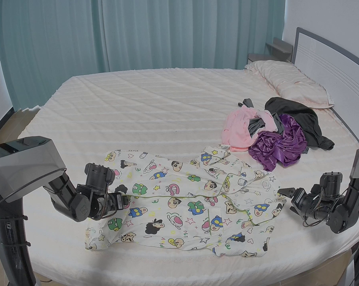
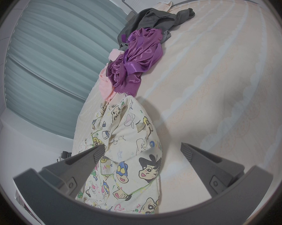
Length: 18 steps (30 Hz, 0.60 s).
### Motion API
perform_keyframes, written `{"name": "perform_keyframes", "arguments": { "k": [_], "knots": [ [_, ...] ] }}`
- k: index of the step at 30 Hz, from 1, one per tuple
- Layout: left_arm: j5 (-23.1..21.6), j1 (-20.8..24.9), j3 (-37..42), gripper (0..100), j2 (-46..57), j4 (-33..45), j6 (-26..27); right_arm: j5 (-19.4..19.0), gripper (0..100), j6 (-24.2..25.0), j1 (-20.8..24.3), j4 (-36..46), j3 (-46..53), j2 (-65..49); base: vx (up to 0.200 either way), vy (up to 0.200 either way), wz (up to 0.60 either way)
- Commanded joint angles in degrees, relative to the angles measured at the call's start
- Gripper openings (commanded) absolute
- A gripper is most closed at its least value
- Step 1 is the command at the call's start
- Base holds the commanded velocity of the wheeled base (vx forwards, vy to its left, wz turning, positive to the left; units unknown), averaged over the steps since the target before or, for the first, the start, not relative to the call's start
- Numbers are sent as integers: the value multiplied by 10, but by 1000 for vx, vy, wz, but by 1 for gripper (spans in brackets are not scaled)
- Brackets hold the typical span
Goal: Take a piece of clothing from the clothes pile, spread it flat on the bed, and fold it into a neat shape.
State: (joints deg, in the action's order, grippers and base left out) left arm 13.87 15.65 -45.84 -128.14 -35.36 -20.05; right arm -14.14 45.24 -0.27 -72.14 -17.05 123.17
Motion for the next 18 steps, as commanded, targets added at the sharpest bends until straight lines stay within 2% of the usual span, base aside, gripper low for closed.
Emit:
{"name": "perform_keyframes", "arguments": {
  "k": [1, 7, 10, 18],
  "knots": [
    [2, 1, -25, 100, -22, 10, 0, 0, 100, -1, 0, 0, 0, 0, 0, 0, 0],
    [38, -12, -54, 100, -37, 39, 1, 0, 100, -1, 0, 0, 0, 0, 0, 0, 0],
    [42, -22, -58, 100, -40, 42, 5, 0, 100, -1, 0, 0, 0, 0, 0, 0, 0],
    [71, -64, -59, 100, -37, 35, 47, 0, 100, -1, 0, 0, 0, 0, 0, 0, 0]
  ]
}}
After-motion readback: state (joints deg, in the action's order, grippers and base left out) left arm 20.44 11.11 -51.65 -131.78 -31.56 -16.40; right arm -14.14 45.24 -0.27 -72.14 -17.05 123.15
